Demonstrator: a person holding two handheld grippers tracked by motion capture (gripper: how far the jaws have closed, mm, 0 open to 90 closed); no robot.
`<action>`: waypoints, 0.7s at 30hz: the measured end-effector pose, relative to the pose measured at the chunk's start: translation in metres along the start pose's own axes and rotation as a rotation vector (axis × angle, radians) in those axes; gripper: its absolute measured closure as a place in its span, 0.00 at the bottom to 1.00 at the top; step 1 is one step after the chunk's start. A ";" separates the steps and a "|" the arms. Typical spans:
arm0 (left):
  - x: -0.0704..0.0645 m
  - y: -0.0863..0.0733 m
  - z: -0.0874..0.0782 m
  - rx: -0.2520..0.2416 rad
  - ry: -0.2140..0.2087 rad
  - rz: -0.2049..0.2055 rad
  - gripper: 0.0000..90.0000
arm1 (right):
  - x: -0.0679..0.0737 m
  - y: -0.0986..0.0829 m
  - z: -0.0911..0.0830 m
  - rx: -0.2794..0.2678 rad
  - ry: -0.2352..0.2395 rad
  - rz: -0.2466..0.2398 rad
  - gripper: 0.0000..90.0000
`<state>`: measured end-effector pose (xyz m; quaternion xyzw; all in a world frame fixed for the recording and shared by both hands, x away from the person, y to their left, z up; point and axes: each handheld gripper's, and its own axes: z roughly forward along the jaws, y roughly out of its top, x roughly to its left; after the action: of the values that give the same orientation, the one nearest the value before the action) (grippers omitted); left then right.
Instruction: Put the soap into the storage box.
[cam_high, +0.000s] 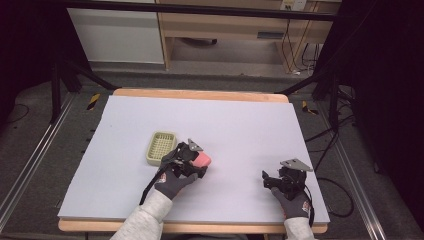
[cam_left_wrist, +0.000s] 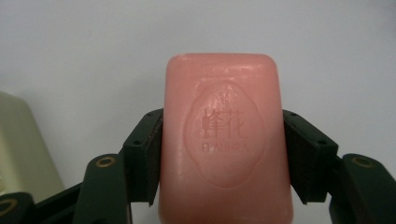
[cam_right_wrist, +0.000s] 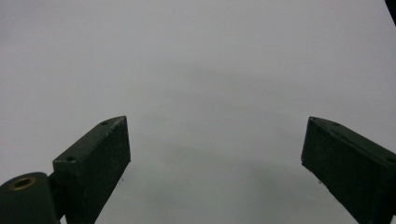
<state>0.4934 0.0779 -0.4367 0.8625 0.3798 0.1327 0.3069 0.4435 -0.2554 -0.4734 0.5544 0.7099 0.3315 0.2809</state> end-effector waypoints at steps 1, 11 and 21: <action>0.002 -0.001 -0.002 -0.005 0.001 -0.002 0.41 | 0.000 0.000 0.000 0.000 -0.001 -0.001 0.09; 0.022 -0.009 -0.026 -0.030 0.026 -0.039 0.41 | 0.000 0.000 0.000 -0.001 -0.005 0.002 0.09; 0.038 -0.021 -0.056 -0.084 0.048 -0.066 0.41 | 0.000 0.000 0.000 0.000 -0.005 -0.001 0.09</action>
<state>0.4810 0.1405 -0.4061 0.8325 0.4093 0.1590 0.3379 0.4433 -0.2555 -0.4732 0.5548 0.7095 0.3299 0.2829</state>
